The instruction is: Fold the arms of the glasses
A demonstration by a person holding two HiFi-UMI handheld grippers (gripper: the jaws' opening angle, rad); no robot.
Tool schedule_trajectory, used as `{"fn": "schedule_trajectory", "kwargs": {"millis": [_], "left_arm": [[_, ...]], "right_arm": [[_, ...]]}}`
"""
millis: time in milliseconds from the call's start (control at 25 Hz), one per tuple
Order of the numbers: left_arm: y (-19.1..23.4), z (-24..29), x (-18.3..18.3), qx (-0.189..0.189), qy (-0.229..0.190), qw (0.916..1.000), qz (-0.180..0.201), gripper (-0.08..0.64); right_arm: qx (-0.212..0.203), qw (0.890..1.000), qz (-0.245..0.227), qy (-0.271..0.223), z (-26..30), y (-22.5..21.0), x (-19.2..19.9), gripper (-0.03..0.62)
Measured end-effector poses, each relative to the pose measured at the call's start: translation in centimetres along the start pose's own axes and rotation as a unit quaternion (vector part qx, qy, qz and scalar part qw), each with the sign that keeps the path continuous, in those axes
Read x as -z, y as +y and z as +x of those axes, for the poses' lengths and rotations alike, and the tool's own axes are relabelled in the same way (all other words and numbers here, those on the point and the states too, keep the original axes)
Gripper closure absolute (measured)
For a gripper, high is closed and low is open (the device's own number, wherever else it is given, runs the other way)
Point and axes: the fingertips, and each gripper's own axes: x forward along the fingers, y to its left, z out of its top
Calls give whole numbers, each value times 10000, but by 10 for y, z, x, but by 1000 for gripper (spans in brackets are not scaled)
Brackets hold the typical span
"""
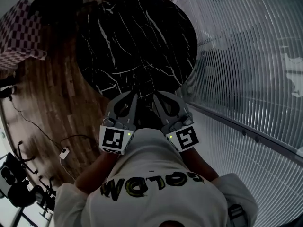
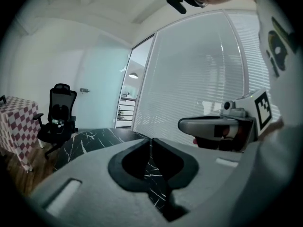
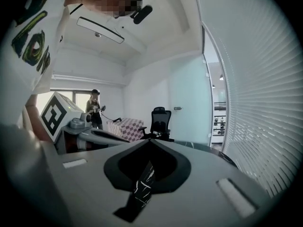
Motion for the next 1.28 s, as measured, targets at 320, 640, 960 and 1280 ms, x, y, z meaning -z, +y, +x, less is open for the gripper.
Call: {"fn": "schedule_trajectory", "kwargs": {"millis": [320,640,960,1280], "left_arm": [[24,40,54,-97,693,9972,-267,505],[49,72,125,-200,1430,9889,-357,485],[69,106,198,-282,2018,9766,-694,462],[78,124,238,-430,2339,9643,-1168,462]], "right_arm": [[7,9989,-142,437,23,-32,49,591],[-34,9963,-168,848,42,-50,102,589],[32,9940,63,1088,58,-63,152,589],[103,9896,381,1380,55,-65,174,591]]}}
